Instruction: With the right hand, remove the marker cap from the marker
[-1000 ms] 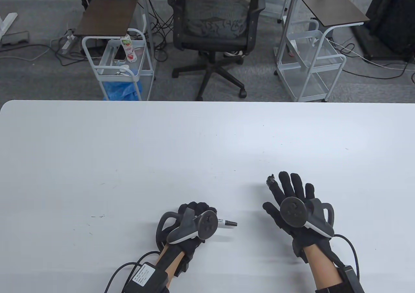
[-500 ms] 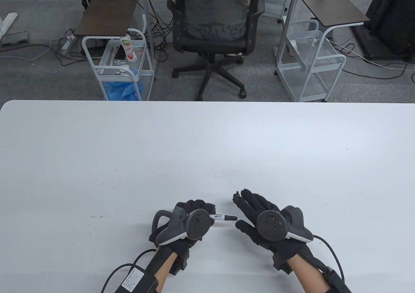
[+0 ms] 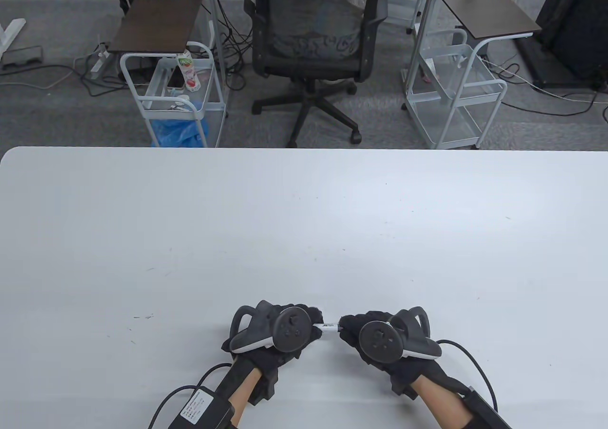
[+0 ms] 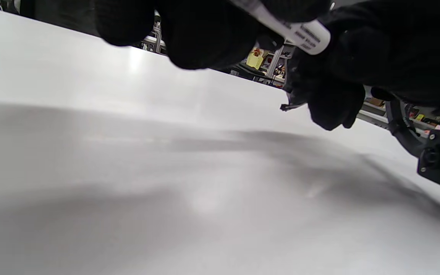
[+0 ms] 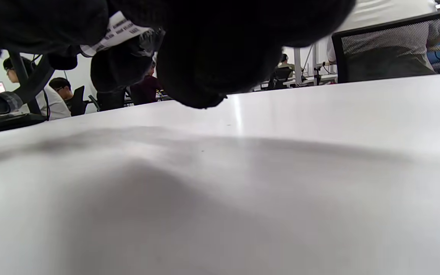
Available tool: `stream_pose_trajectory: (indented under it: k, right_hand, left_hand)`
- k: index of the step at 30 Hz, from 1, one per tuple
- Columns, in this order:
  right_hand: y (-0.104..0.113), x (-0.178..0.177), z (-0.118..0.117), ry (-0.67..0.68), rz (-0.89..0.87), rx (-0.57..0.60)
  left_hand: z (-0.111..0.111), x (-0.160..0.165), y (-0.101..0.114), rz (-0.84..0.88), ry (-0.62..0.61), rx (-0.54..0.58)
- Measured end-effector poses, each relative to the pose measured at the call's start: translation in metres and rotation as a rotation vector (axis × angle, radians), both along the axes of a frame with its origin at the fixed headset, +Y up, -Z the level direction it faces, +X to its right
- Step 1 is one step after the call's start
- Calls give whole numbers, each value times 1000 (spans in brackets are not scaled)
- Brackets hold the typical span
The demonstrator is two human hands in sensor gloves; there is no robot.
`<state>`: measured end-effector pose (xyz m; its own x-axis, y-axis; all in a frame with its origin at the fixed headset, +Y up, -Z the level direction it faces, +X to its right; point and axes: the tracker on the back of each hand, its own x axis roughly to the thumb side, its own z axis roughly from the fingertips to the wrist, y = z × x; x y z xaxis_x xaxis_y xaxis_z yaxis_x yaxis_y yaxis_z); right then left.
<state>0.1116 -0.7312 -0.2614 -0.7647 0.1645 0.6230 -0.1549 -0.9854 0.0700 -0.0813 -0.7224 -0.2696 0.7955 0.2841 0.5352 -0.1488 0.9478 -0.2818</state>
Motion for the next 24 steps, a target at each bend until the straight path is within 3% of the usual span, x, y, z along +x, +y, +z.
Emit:
stream_pose_trajectory:
  k: [5, 14, 16, 18, 21, 24]
  right_hand:
    - [5, -1, 4, 24, 55, 164]
    - [16, -7, 15, 85, 162, 500]
    - [20, -7, 13, 61, 175, 539]
    - [28, 23, 6, -55, 257, 609]
    - [41, 57, -5, -211, 71, 466]
    - [49, 70, -9, -258, -8, 437]
  left_hand:
    - [-5, -2, -1, 65, -15, -67]
    - [-20, -17, 1, 257, -45, -319]
    - [-24, -25, 4, 253, -18, -355]
    - [-29, -56, 6, 186, 38, -359]
    - [-35, -93, 20, 343, 159, -305]
    - [-37, -113, 30, 389, 280, -188]
